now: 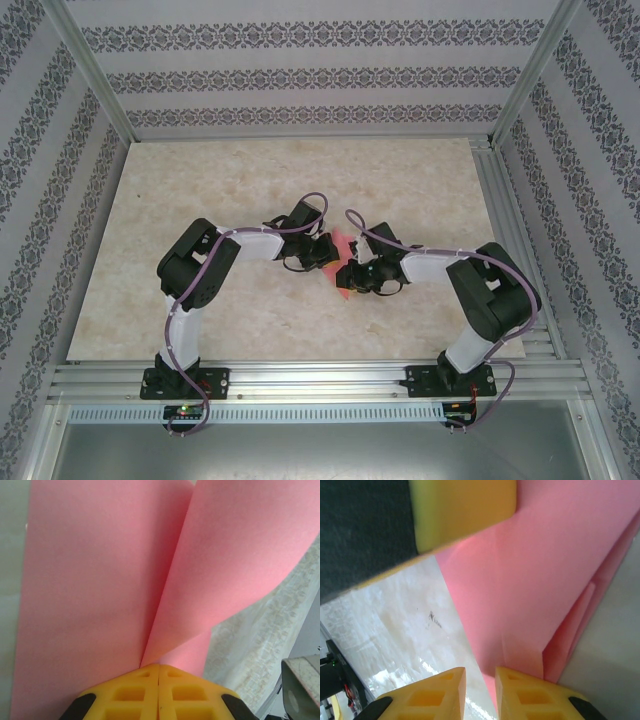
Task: Fold a paper plane with a square sheet of paper (fold left side to right side)
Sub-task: Fourth fold the wing at the center of the table.
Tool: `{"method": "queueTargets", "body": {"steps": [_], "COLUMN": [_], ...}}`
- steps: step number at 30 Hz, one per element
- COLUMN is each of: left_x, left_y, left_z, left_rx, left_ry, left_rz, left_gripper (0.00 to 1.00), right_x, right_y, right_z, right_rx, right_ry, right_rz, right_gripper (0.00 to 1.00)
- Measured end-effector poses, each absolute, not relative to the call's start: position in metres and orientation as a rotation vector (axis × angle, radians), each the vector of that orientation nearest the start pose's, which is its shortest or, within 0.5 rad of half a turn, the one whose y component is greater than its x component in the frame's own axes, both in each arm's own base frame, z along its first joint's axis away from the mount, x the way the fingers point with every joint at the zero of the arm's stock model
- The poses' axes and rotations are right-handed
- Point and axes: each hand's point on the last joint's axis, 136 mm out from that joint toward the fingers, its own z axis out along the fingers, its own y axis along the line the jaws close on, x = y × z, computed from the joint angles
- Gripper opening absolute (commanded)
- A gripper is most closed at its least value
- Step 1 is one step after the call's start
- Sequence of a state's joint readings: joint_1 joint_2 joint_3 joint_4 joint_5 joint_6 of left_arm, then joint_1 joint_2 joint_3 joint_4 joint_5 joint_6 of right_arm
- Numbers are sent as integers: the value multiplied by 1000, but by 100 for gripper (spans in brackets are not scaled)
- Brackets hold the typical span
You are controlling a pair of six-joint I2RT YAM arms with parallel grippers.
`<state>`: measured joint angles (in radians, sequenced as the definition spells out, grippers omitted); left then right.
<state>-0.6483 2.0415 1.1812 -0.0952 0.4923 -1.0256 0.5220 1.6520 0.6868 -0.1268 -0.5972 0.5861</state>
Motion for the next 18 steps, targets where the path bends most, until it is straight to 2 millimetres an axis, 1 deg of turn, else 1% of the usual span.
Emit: {"method": "queueTargets", "body": {"steps": [5, 18], "left_x": [330, 327], "left_y": [-352, -354], "left_z": [18, 18], "left_rx": [-312, -304], "left_ry": [2852, 2863], "left_rz": [-1156, -1174], "left_gripper": [9, 9], "right_x": [229, 219], "right_y": [245, 241], "right_z": [17, 16], "right_rx": [-132, -125], "right_ry": [2844, 2809], "right_rz": [1102, 1108], "right_gripper": [23, 23]}}
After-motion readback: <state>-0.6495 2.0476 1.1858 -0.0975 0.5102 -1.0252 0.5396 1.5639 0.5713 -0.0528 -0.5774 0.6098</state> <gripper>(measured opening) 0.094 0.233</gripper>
